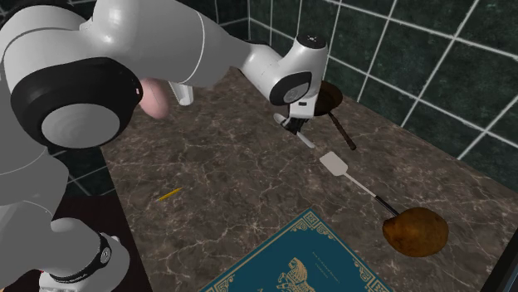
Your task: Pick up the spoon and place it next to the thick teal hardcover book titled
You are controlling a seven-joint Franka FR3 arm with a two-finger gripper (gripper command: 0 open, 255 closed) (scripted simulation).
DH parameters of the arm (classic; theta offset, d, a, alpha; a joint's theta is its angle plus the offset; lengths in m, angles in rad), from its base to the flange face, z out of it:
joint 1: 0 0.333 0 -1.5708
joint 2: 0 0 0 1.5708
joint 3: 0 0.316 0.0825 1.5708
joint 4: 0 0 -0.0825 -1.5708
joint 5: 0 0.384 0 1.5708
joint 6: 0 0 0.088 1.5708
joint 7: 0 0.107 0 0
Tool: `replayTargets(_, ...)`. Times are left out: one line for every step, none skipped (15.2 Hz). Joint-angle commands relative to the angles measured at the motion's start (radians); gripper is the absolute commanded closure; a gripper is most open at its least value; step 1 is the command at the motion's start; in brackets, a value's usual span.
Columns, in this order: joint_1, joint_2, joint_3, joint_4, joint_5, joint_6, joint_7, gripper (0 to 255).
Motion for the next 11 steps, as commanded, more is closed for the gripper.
replayTargets(-0.006, -0.016, 0.004, 0.001, 0.007, -0.017, -0.004, 255)
replayTargets(-0.007, -0.022, 0.006, 0.006, 0.009, -0.027, -0.004, 255)
replayTargets(-0.008, -0.028, 0.007, 0.011, 0.012, -0.038, -0.004, 255)
replayTargets(-0.009, -0.034, 0.009, 0.016, 0.014, -0.049, -0.005, 255)
replayTargets(-0.010, -0.040, 0.011, 0.022, 0.017, -0.060, -0.005, 255)
replayTargets(-0.011, -0.046, 0.012, 0.027, 0.019, -0.071, -0.005, 255)
replayTargets(-0.012, -0.051, 0.013, 0.033, 0.021, -0.082, -0.005, 255)
replayTargets(-0.013, -0.057, 0.015, 0.040, 0.024, -0.093, -0.006, 255)
replayTargets(-0.014, -0.062, 0.016, 0.046, 0.026, -0.105, -0.006, 255)
replayTargets(-0.015, -0.067, 0.017, 0.053, 0.028, -0.116, -0.006, 255)
replayTargets(-0.015, -0.072, 0.019, 0.060, 0.030, -0.128, -0.006, 255)
